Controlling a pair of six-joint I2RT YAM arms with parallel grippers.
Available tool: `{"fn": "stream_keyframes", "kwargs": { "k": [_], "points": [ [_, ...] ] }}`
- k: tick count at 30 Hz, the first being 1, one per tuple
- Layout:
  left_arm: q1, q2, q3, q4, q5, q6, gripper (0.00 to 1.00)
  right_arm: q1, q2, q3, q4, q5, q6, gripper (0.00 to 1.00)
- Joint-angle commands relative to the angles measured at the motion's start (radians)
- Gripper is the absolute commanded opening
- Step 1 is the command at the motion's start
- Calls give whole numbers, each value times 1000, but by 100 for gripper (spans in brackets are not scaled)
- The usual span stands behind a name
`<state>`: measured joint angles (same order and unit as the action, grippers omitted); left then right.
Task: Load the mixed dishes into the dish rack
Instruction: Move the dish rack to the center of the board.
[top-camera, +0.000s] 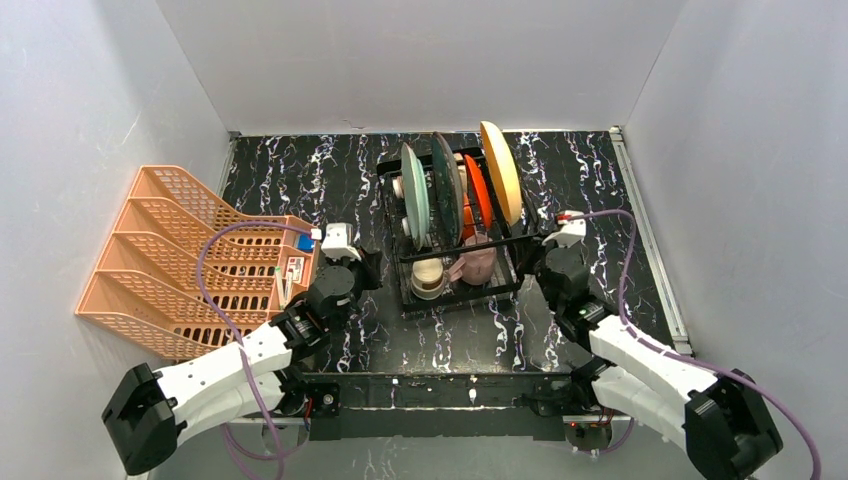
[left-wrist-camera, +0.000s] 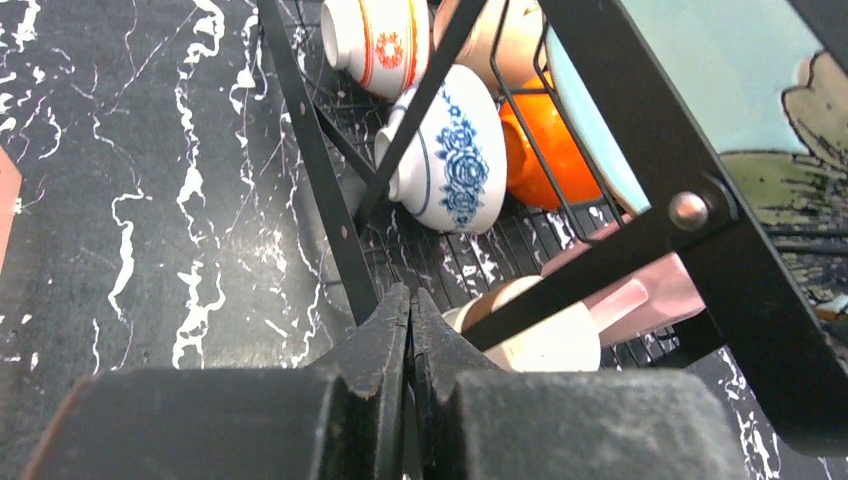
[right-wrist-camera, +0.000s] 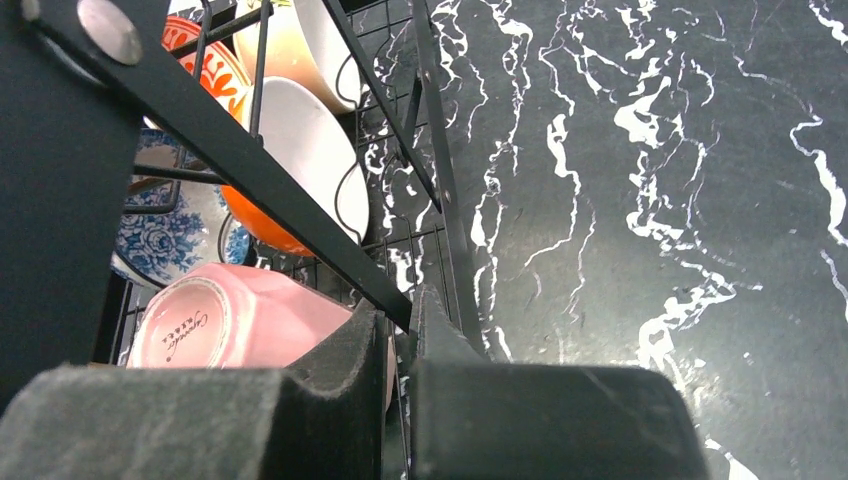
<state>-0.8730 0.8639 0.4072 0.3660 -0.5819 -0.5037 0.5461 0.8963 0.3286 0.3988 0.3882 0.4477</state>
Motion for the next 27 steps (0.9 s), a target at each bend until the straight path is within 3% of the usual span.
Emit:
{"fn": "stream_keyframes", "kwargs": {
  "k": [1, 6, 19, 23, 27],
  "points": [
    [5, -55, 50, -141, 16, -37, 0, 179, 8, 48, 52, 162, 220, 1],
    [5, -114, 89, -295, -39, -62, 0, 273, 106, 99, 77, 247, 210, 1],
    [6, -219, 194, -557, -101, -53, 8, 307, 289, 212, 97, 241, 126, 1],
    [6, -221, 235, -614, -120, -27, 23, 307, 294, 277, -38, 230, 88, 18],
    [6, -224, 261, -639, -129, -9, 42, 307, 239, 275, -112, 232, 68, 47]
  ]
}}
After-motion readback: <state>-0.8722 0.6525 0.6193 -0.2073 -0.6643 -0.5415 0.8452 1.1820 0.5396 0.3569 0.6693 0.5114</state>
